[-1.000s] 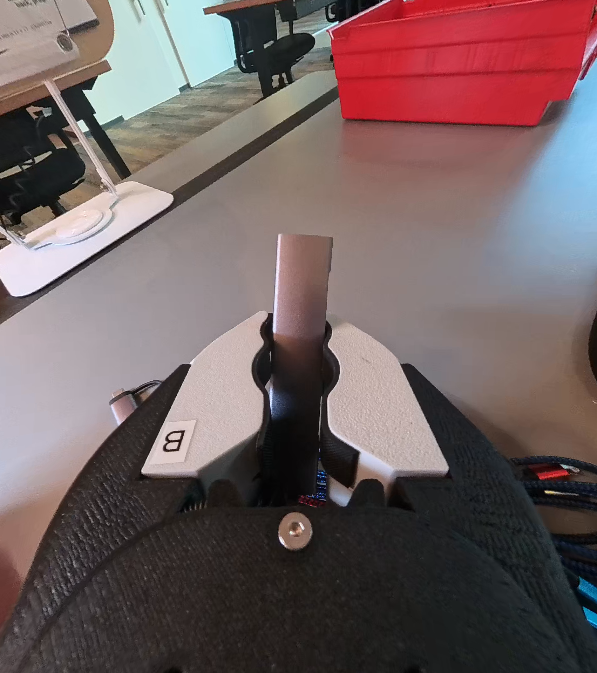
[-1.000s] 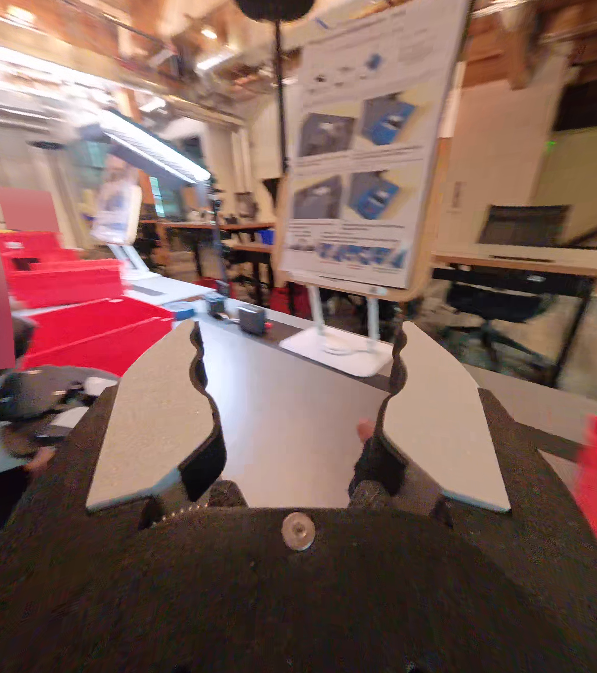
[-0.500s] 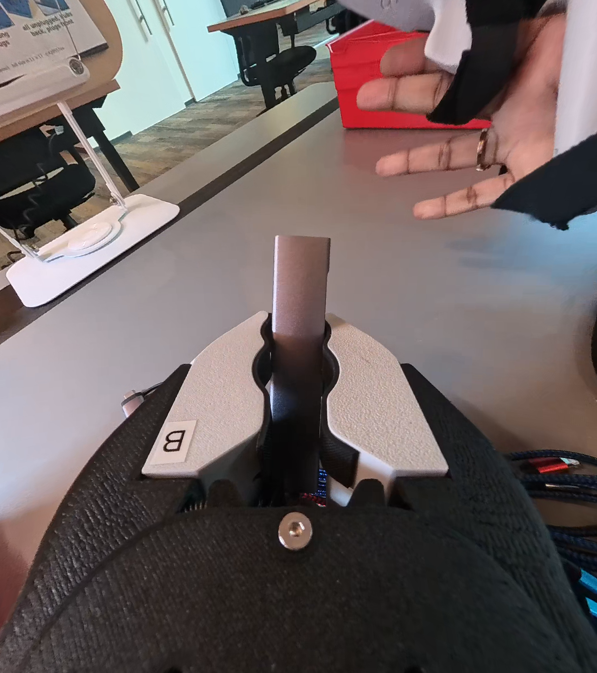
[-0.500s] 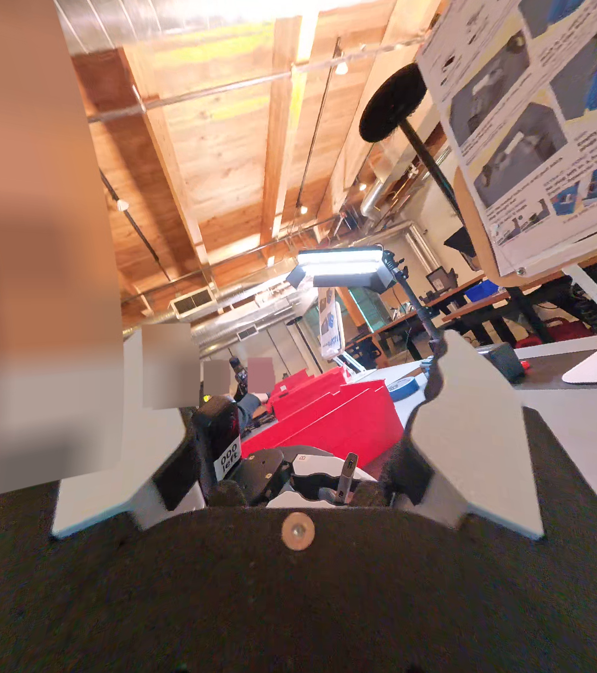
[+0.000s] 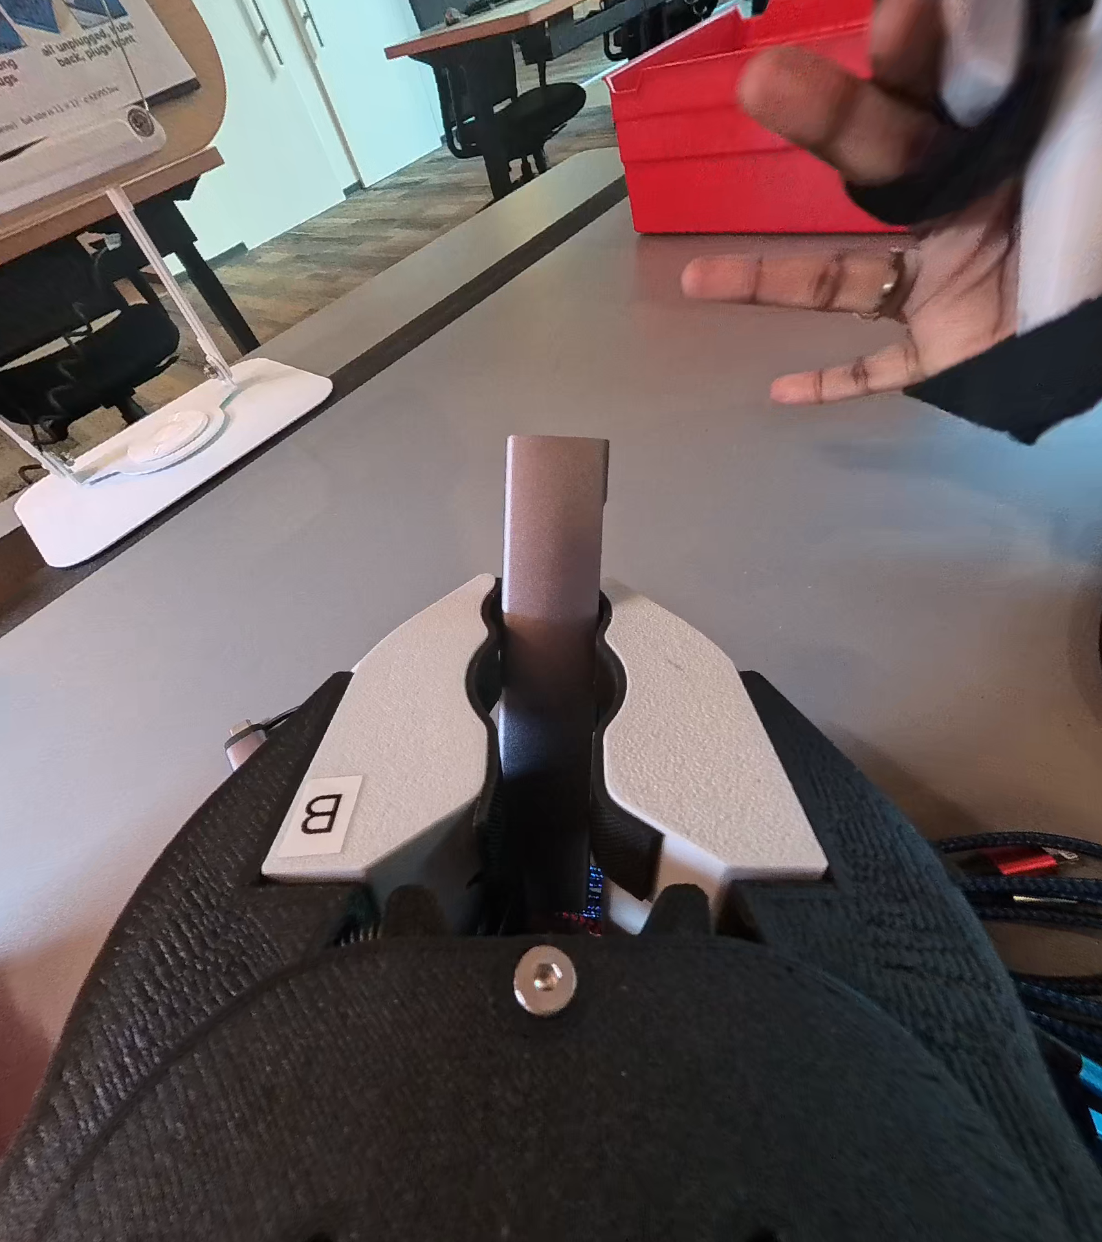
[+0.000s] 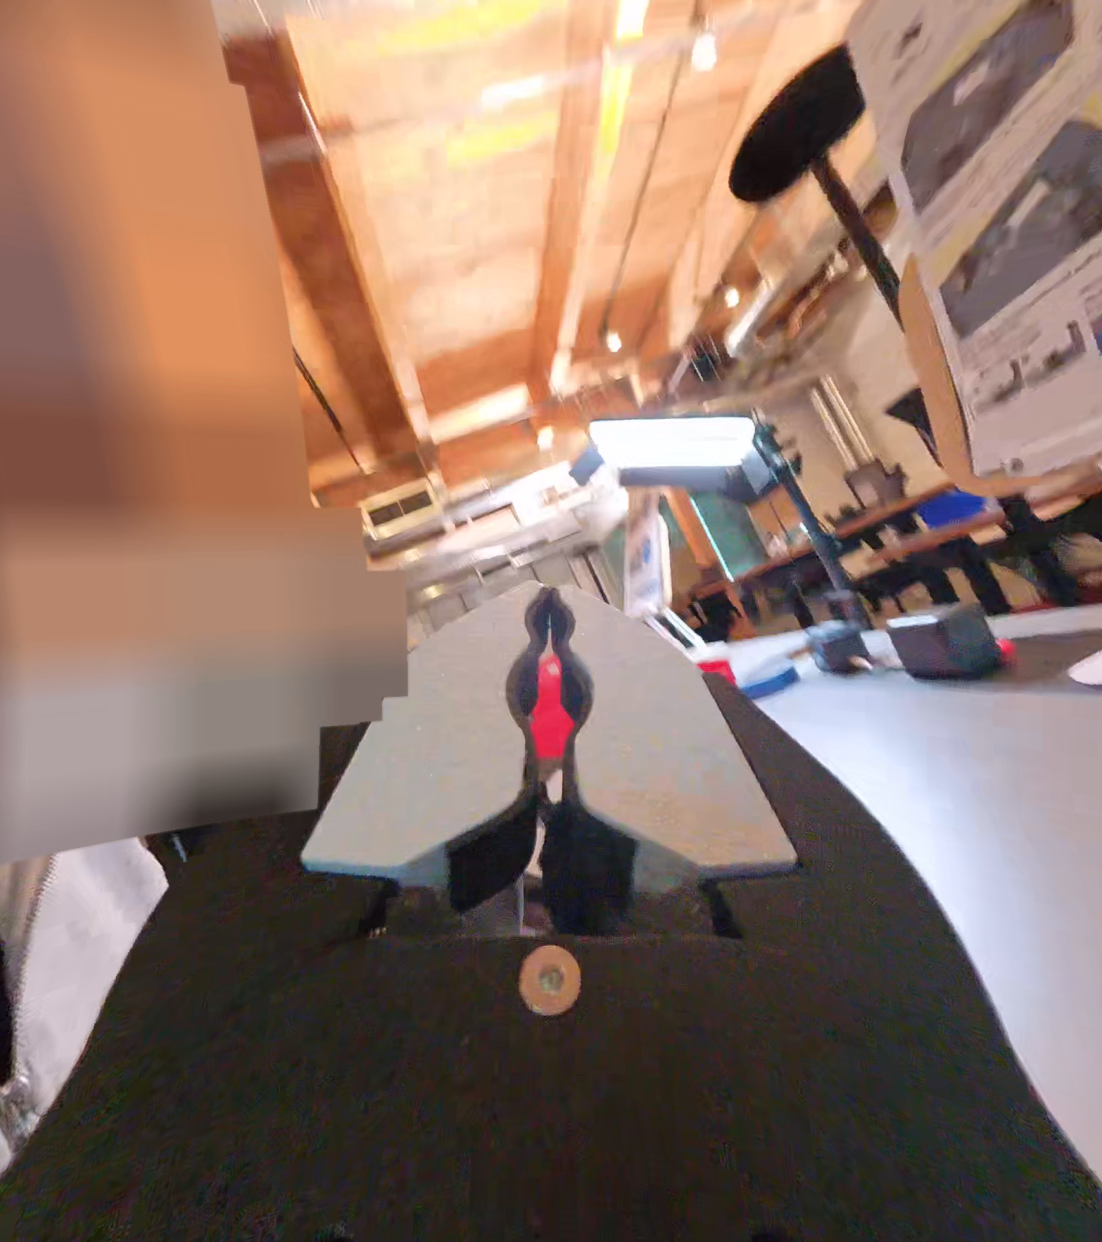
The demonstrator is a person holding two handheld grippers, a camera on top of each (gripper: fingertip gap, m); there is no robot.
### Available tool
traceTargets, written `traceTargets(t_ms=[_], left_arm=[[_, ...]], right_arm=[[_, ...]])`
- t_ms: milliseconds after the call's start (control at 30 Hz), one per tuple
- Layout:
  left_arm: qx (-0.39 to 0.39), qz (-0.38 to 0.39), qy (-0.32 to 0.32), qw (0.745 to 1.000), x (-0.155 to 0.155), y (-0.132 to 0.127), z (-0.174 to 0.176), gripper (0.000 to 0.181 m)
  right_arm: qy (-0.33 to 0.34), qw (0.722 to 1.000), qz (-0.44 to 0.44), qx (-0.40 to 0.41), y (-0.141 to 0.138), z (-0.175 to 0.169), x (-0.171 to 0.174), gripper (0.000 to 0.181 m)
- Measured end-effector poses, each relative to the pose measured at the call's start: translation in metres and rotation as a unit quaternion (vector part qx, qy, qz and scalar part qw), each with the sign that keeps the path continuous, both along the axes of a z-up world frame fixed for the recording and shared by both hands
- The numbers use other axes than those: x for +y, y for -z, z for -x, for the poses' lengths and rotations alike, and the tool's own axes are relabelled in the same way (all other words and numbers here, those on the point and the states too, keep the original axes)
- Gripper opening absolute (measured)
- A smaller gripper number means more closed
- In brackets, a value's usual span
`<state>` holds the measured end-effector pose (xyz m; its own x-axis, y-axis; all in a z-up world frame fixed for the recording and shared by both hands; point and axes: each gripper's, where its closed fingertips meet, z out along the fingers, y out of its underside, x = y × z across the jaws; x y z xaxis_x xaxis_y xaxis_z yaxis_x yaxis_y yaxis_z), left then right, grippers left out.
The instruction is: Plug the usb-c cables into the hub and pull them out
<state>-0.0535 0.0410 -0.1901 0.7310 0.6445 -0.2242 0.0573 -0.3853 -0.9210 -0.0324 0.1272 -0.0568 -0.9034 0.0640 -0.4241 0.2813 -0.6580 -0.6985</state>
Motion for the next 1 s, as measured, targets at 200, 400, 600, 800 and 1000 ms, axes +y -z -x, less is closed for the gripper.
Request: traceTargets(t_ms=[200,400,600,800,1000], left_arm=[[0.034,0.029,-0.005,0.999,-0.001,-0.003,0.001,0.022],[0.209,0.174,-0.018,0.962,0.002,-0.017,-0.003,0.022],[0.224,0.18,0.011,0.958,0.011,-0.017,-0.01,0.025],[0.189,-0.129,-0.001,0.974,-0.008,-0.085,-0.013,0.124],[0.096,-0.353,0.105,0.925,-0.037,-0.116,-0.029,0.026]], right_arm=[[0.073,0.953,-0.276,0.101,0.05,-0.004,-0.051,0.062],[0.013,0.953,-0.302,0.018,0.073,-0.005,-0.074,0.061],[-0.033,0.919,-0.393,0.009,0.101,-0.018,-0.089,0.01],[-0.011,0.938,-0.343,-0.036,0.094,-0.001,-0.069,0.009],[-0.02,0.961,-0.268,-0.068,0.074,0.006,-0.048,0.008]])
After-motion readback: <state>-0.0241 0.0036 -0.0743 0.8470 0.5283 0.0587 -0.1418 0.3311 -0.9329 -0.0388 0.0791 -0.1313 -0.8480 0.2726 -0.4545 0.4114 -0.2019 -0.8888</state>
